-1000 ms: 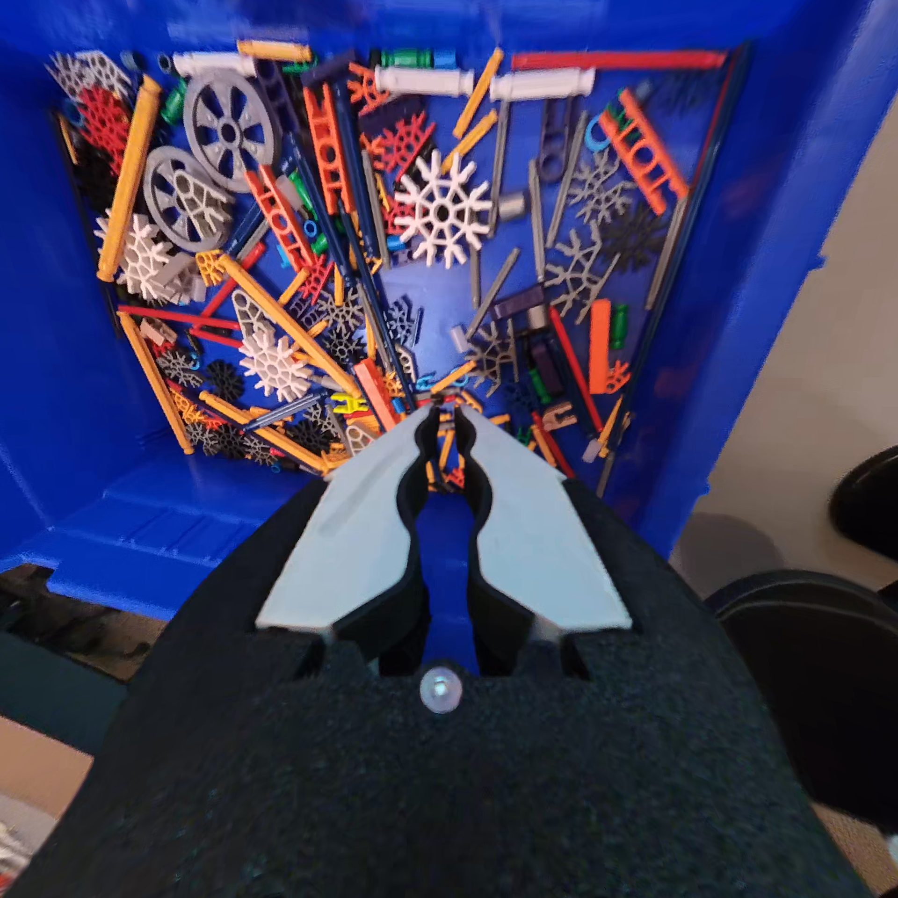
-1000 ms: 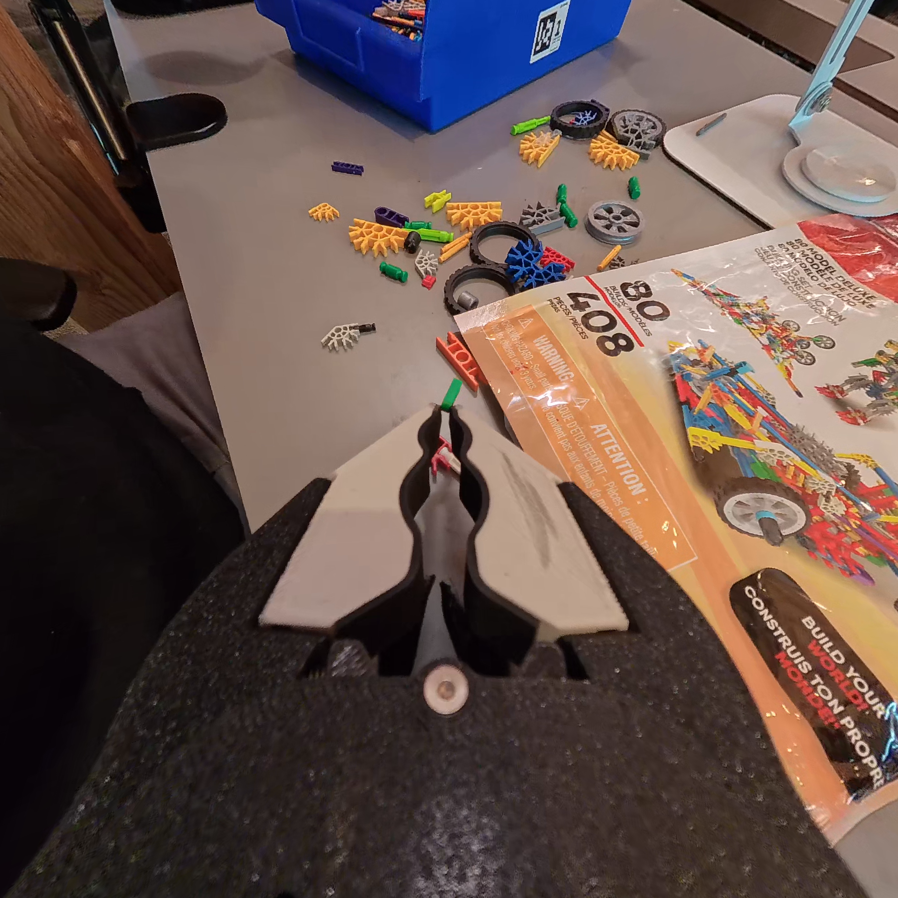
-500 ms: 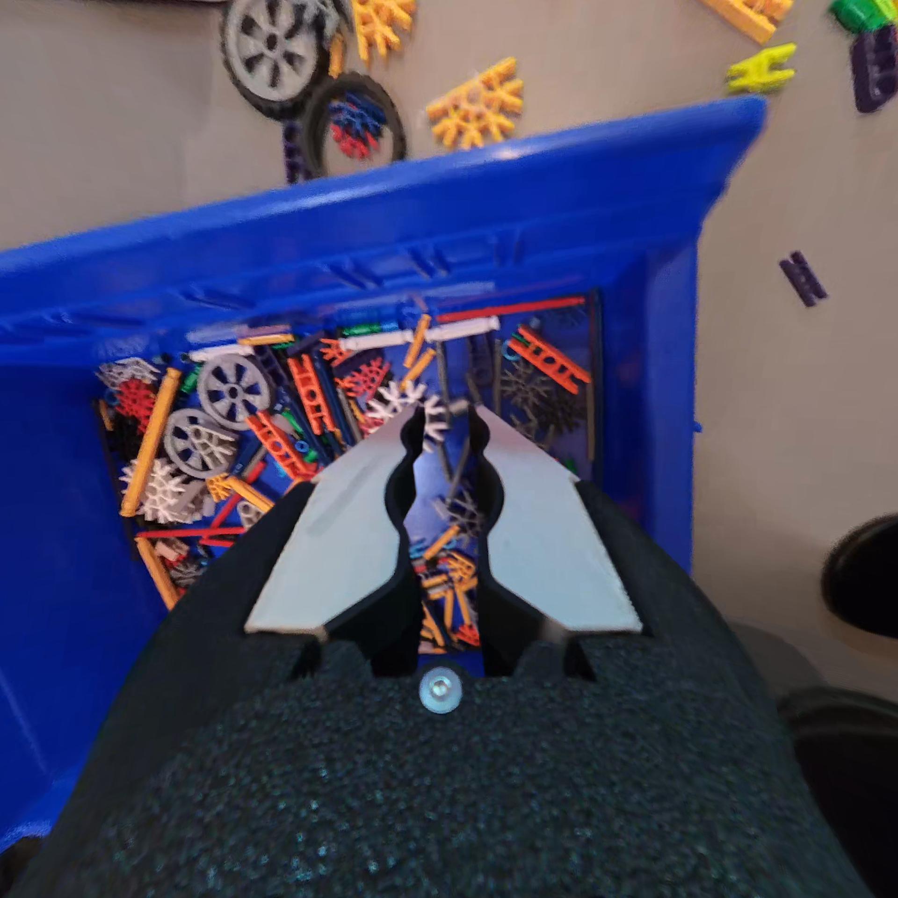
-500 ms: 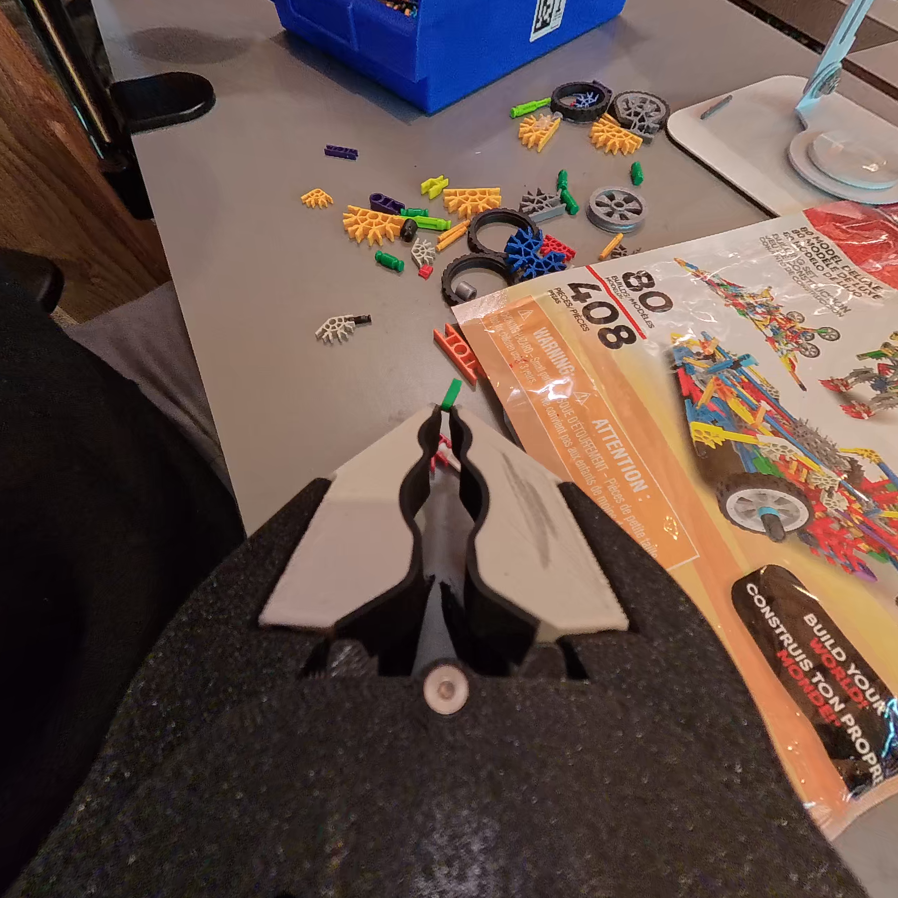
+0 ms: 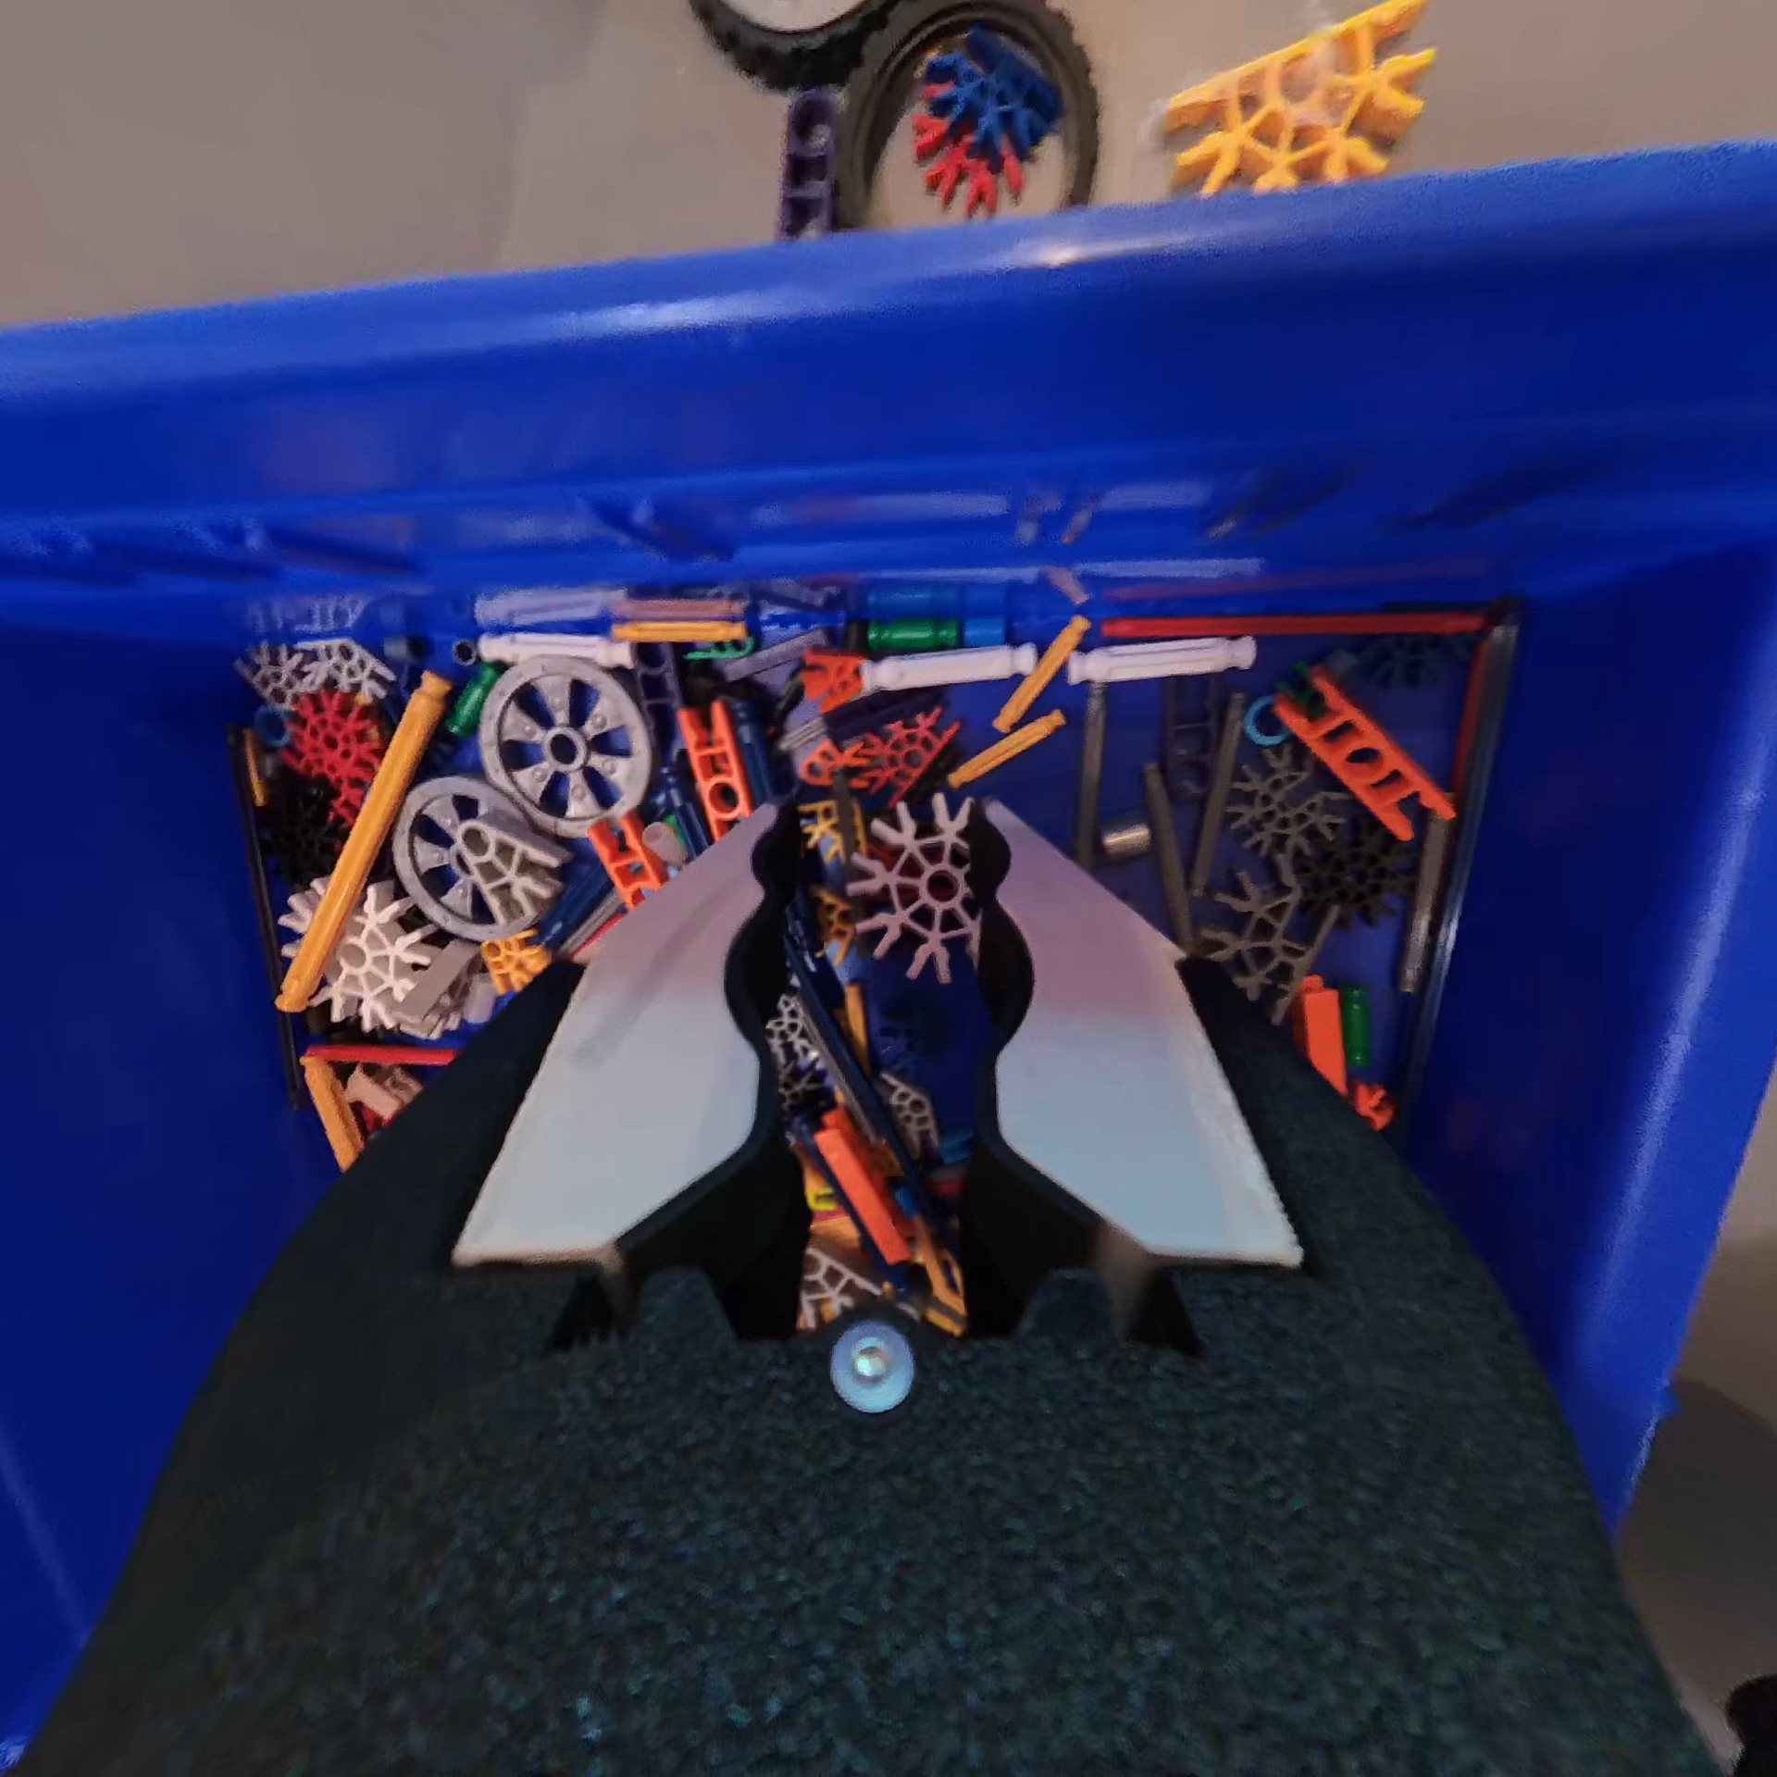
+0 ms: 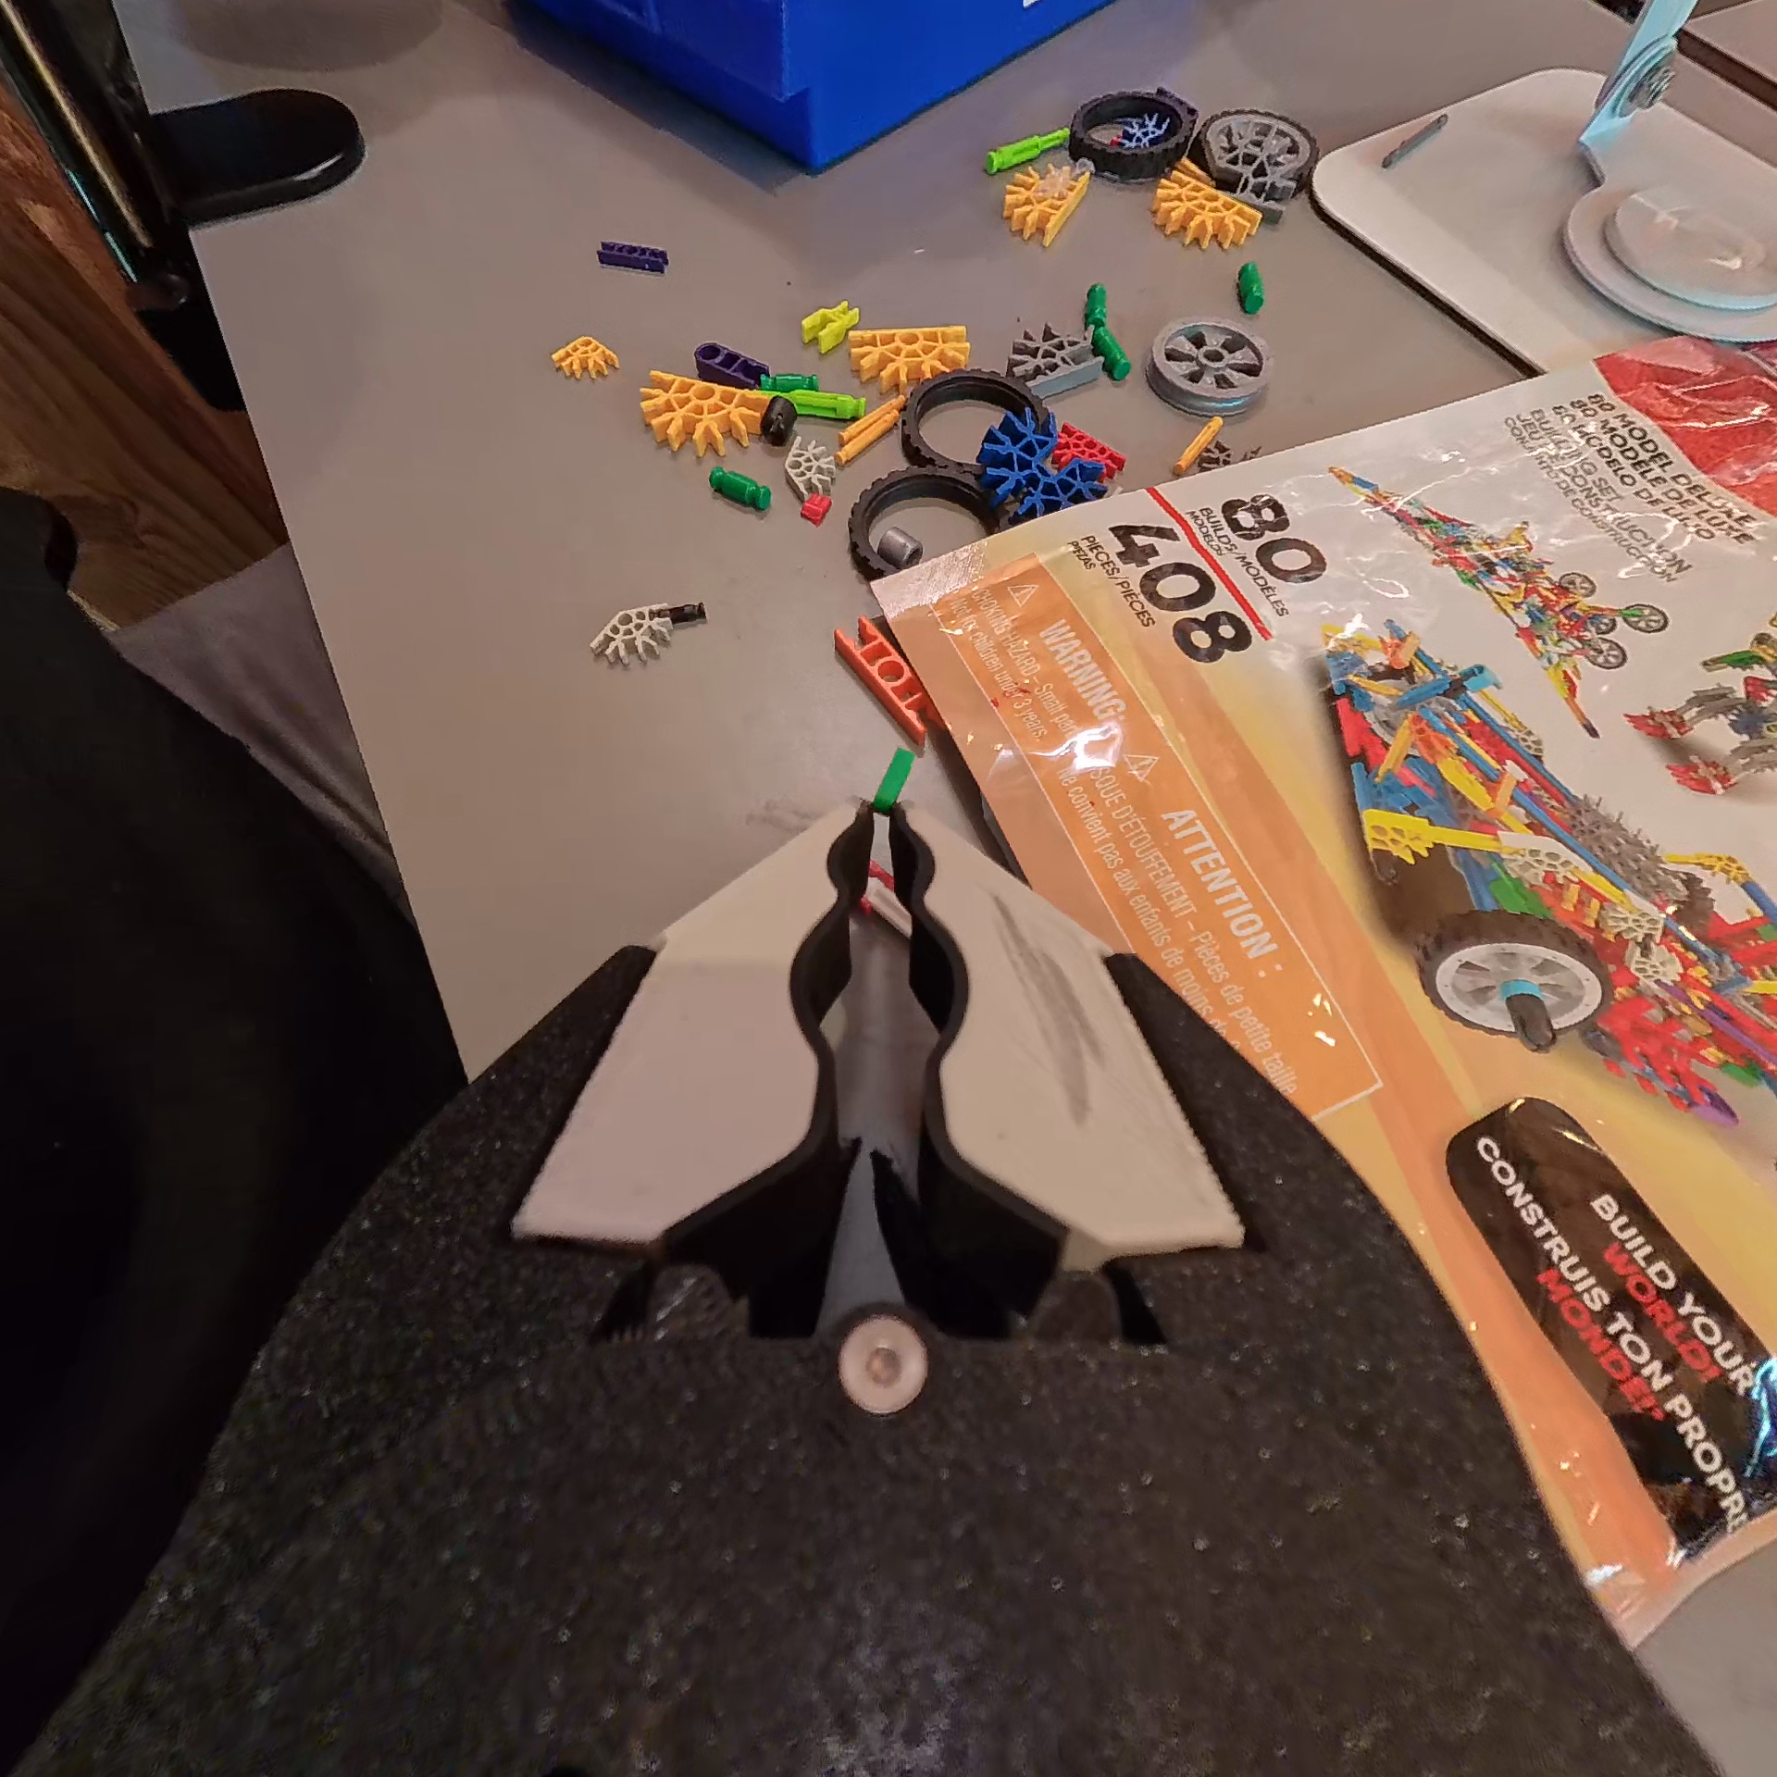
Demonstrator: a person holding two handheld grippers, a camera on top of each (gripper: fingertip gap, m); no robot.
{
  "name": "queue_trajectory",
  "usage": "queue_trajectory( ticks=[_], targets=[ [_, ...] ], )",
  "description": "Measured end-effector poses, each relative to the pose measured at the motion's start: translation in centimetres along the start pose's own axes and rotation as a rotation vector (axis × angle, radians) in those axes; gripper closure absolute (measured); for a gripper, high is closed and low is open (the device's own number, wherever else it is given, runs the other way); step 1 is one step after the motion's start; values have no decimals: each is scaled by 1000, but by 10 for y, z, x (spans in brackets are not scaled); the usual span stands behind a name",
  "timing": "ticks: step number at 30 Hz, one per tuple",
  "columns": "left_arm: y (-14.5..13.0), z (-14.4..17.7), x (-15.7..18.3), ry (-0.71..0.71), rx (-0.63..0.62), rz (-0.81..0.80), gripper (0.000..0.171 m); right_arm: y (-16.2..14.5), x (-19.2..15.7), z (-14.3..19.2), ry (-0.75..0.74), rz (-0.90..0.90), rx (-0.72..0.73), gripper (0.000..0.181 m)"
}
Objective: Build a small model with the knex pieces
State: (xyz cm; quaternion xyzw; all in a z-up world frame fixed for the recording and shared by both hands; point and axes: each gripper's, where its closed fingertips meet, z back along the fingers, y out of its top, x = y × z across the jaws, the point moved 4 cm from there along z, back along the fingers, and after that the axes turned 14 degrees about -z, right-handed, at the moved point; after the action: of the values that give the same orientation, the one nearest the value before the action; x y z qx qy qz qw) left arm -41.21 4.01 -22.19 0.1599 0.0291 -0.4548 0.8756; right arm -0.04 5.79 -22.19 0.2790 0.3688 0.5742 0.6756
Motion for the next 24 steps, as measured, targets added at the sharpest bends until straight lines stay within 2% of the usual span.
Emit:
queue_trajectory(
  ticks=[2, 7, 11, 14, 18, 24],
  targets=[
    [-8, 2, -7, 19, -34, 16, 135, 0, 0, 0, 0, -3, -1, 180],
    [-40, 16, -36, 171, -247, 38, 136, 0, 2, 0, -5, -5, -4, 180],
    [-43, 30, -46, 218, -230, 56, 136, 0, 4, 1, -5, -12, 1, 180],
    [-35, 34, -40, 175, -176, 24, 143, 0, 4, 0, -5, -12, -1, 180],
    [-23, 22, -12, -13, -119, -4, 158, 0, 3, 0, -2, -11, -2, 180],
    [-23, 0, -12, -50, -129, 0, 154, 0, 3, 1, -1, -10, 1, 180]
  ],
)
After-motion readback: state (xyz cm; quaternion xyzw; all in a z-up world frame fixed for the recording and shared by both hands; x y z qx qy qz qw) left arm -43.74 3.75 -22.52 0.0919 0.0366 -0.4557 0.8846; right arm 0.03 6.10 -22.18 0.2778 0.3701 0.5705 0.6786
